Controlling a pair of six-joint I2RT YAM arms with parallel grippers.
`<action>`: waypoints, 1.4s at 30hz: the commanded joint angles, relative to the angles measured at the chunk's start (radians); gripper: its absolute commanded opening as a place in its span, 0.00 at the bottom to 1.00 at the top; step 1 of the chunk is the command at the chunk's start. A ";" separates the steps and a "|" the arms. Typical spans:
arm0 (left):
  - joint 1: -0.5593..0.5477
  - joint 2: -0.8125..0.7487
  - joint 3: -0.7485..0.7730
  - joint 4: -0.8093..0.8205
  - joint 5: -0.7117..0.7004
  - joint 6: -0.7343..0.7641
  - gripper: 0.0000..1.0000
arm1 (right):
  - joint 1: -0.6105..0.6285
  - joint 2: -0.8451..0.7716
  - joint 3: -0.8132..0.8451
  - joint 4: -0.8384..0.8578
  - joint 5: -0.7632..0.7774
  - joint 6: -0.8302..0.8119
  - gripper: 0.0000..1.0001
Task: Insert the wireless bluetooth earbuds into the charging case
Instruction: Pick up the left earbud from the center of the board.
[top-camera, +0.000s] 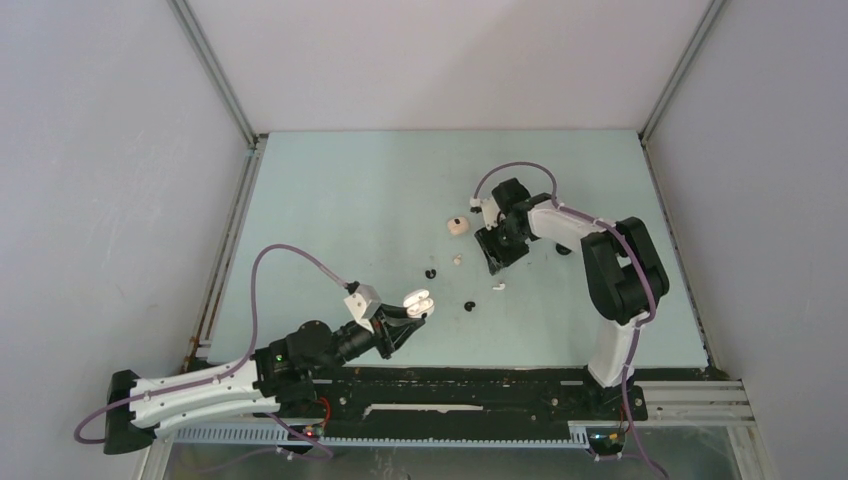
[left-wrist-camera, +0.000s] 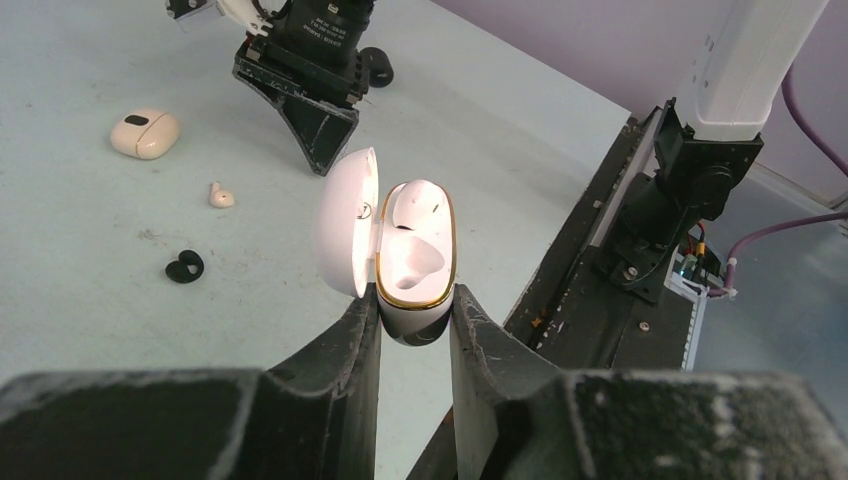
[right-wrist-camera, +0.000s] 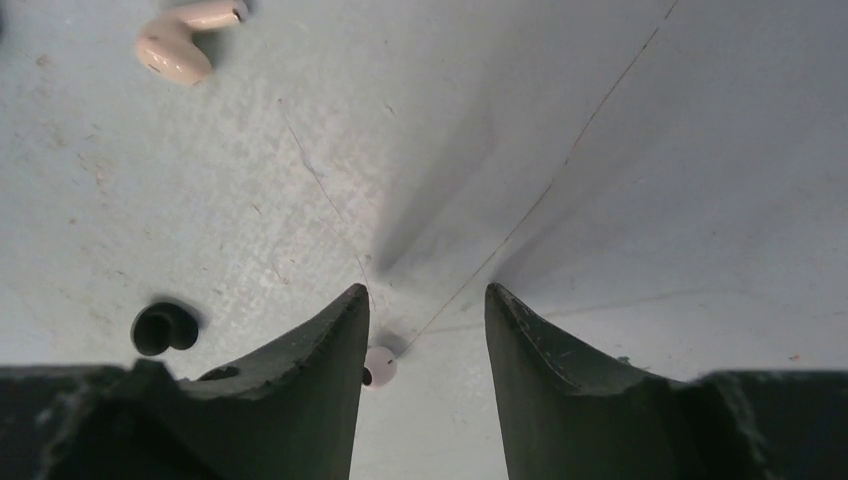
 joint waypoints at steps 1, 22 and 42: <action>-0.009 -0.019 0.019 0.013 -0.002 -0.014 0.00 | -0.009 0.036 0.060 -0.045 -0.011 0.057 0.49; -0.010 -0.008 0.019 0.015 -0.001 0.006 0.00 | 0.086 -0.029 -0.070 -0.061 0.207 -0.056 0.50; -0.009 0.015 0.013 0.046 0.011 0.015 0.00 | 0.117 -0.103 -0.153 -0.082 0.251 -0.118 0.49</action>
